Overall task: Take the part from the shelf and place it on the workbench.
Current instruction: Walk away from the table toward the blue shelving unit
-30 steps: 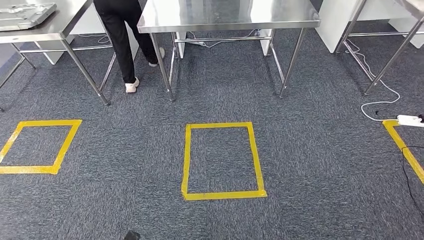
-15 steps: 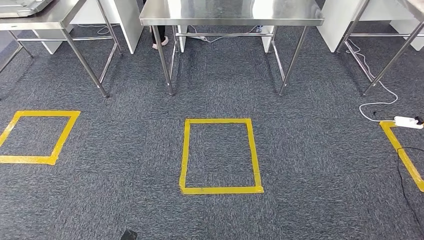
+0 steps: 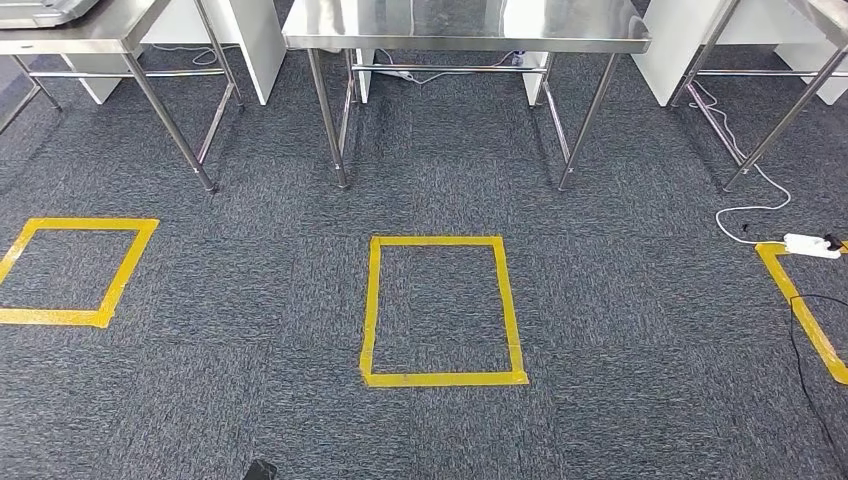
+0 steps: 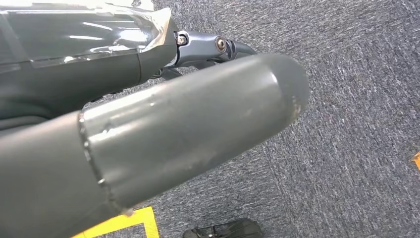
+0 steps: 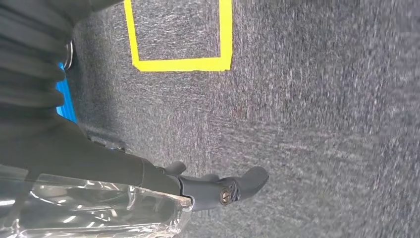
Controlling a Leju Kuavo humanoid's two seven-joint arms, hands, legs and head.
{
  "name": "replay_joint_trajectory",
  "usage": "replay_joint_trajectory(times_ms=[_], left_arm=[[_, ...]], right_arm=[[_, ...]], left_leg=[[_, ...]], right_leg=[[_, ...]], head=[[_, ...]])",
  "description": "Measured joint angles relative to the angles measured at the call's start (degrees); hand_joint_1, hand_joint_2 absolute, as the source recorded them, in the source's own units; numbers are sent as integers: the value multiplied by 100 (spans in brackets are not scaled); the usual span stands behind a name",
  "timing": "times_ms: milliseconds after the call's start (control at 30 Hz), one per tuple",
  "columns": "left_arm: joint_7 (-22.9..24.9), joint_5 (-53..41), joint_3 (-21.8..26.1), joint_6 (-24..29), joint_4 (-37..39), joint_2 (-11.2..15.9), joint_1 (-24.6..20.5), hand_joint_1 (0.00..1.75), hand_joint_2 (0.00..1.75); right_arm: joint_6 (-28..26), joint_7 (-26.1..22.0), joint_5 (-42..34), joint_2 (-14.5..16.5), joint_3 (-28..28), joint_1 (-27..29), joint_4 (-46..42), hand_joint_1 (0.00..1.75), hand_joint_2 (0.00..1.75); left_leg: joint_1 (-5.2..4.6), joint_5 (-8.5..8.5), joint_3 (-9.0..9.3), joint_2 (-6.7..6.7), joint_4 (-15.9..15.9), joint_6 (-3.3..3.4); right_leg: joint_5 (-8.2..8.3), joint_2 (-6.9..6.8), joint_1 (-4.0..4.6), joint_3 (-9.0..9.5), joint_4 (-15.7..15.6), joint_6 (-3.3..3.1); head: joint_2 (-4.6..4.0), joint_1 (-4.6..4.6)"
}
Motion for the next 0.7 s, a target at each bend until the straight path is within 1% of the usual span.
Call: replay_joint_trajectory(times_ms=[267,400,467,500,533,600,633,667,700], left_arm=[[4,-1,0,-1,-1,3,0,0,0],[4,-1,0,-1,-1,10,-1,0,0],[5,-1,0,-1,-1,5,-2,0,0],[5,-1,0,-1,-1,3,-4,0,0],[6,-1,0,-1,-1,-1,-6,0,0],[7,0,0,-1,0,-4,-5,0,0],[7,0,0,-1,1,-5,-2,0,0],[7,0,0,-2,1,-7,0,0,0],[7,0,0,-2,1,-7,1,0,0]], right_arm=[[284,-87,46,-2,40,-1,0,0,0],[285,-83,61,-3,74,-3,0,0,0],[285,-83,75,-10,98,-4,-1,0,0],[285,-84,86,-15,109,-5,-2,0,0],[293,-85,96,-21,120,-5,-2,0,0],[316,-87,107,-28,132,2,-2,0,0],[328,-87,110,-32,137,11,-2,0,0],[332,-87,113,-37,141,19,-2,0,0],[333,-87,116,-43,149,24,-2,0,0]], left_leg=[[-17,-6,-18,-1,22,22],[-25,6,-45,-9,23,75],[19,63,-14,-12,-62,124],[42,98,-1,-11,-108,154],[66,132,8,-14,-149,182],[66,156,-19,-33,-157,201],[67,162,-32,-51,-155,196],[69,169,-40,-74,-152,186],[76,176,-45,-104,-148,172]], right_leg=[[20,0,-47,-2,-11,32],[44,-4,-71,6,-34,70],[16,-7,-44,-27,3,87],[-71,-3,-32,-94,134,77],[-210,2,-23,-211,378,58],[-555,14,-41,-544,1113,22],[-660,14,-50,-675,1414,30],[-678,15,-59,-713,1529,60],[-597,16,-68,-621,1387,108]], head=[[0,-2],[0,-4],[0,-1],[0,5],[0,15],[0,26],[0,28],[0,27],[0,29]])
